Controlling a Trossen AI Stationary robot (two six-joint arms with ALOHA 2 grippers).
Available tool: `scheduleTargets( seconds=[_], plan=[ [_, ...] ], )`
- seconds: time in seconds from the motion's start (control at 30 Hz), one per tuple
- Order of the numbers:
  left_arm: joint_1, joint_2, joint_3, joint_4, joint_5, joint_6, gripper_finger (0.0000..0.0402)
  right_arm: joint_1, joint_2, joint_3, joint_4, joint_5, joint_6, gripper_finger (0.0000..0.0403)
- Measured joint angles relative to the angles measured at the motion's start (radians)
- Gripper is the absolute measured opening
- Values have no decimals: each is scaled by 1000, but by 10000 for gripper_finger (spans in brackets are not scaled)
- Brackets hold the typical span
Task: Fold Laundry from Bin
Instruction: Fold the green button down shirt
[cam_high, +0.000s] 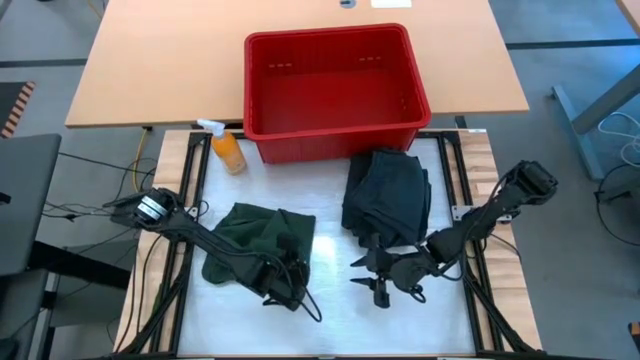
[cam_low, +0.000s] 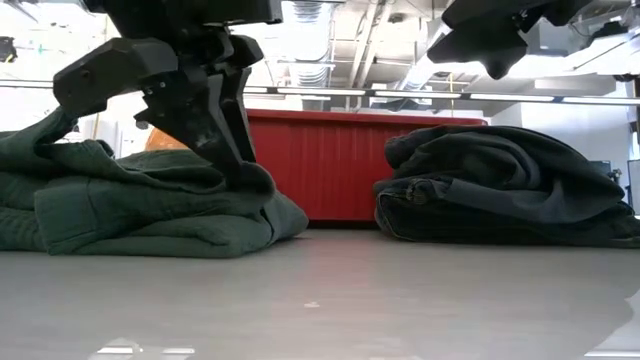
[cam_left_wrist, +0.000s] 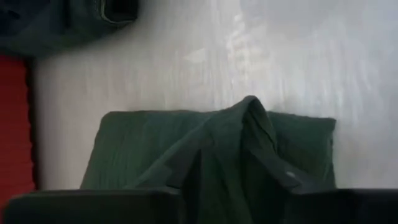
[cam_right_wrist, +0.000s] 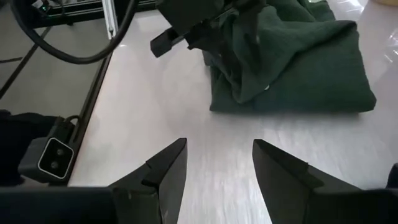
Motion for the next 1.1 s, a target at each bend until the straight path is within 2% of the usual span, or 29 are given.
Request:
scheduleTargets(
  seconds=[0.13,0.17,0.3,0.43,0.53,0.67,0.73,0.8,0.9,1.0,1.1],
  plan=[
    [0,0,0,-1,8,2,22,-1,0,0,0,0,0,207],
    [0,0,0,-3,10,0,12,-1,0,0,0,0,0,207],
    [-2,0,0,-19,-12,-10,2,-1,0,0,0,0,0,207],
    [-42,-56,3,-134,-174,-62,0,0,0,0,0,0,3,207],
    [-66,-173,9,-300,-215,-180,0,5,0,0,0,-1,3,207],
    [-77,-329,-28,-614,-251,-463,0,3,0,0,0,-1,3,207],
    [-79,-406,-70,-707,-262,-599,0,-3,0,0,4,0,3,207],
    [-79,-478,-138,-735,-231,-692,0,-11,3,0,31,1,2,207],
    [-81,-573,-259,-723,-160,-779,0,-36,47,-1,185,1,-68,207],
    [-82,-647,-374,-728,-122,-895,0,-63,141,1,411,-40,-184,207],
    [-81,-700,-456,-731,-126,-1005,0,-110,266,34,567,-107,-262,207]
  ],
)
